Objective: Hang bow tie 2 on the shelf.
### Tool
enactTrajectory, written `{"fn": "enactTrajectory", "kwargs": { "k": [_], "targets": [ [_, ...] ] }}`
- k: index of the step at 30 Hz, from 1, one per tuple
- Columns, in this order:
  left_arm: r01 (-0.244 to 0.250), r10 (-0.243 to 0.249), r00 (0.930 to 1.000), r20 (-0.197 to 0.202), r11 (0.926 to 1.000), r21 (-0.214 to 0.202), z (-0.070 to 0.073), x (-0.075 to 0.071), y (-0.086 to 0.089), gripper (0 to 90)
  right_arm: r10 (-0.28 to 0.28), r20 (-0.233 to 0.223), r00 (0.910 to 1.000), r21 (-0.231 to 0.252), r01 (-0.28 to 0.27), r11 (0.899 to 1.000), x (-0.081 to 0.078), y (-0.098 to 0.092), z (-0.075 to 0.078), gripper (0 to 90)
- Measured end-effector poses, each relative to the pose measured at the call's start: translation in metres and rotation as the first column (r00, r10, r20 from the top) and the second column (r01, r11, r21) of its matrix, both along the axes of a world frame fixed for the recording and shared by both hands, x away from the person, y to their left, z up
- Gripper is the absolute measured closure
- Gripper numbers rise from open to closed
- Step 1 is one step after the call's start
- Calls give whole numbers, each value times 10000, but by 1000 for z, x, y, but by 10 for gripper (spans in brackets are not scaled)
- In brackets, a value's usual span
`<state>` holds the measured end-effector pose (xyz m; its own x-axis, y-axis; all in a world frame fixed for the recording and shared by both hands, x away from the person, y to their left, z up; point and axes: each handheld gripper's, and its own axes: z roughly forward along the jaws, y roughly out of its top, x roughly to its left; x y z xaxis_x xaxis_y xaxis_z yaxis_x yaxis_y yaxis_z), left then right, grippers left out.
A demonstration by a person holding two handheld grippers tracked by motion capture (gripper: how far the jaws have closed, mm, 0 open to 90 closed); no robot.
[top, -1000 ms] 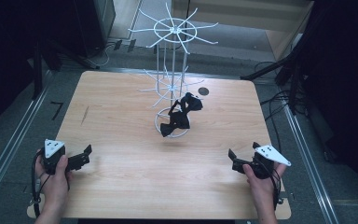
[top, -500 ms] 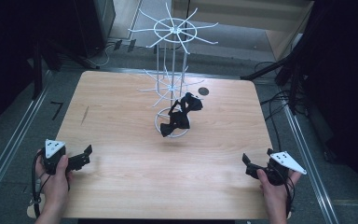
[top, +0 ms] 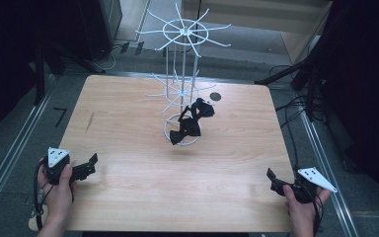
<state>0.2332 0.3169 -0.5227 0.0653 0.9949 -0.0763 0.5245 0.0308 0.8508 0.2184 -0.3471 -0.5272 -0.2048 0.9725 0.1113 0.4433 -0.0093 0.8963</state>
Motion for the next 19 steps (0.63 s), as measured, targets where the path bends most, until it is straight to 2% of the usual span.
{"fn": "enactTrajectory", "kwargs": {
  "k": [9,19],
  "targets": [
    [-15,15,10000,14,10000,4,0,0,0,0,83,-262,9996,13,-83,10000,-5,-10,-6,0],
    [-2,2,10000,-9,10000,-7,0,0,0,0,268,-521,9983,-3,-269,9996,-3,-11,-14,2]
  ]
}}
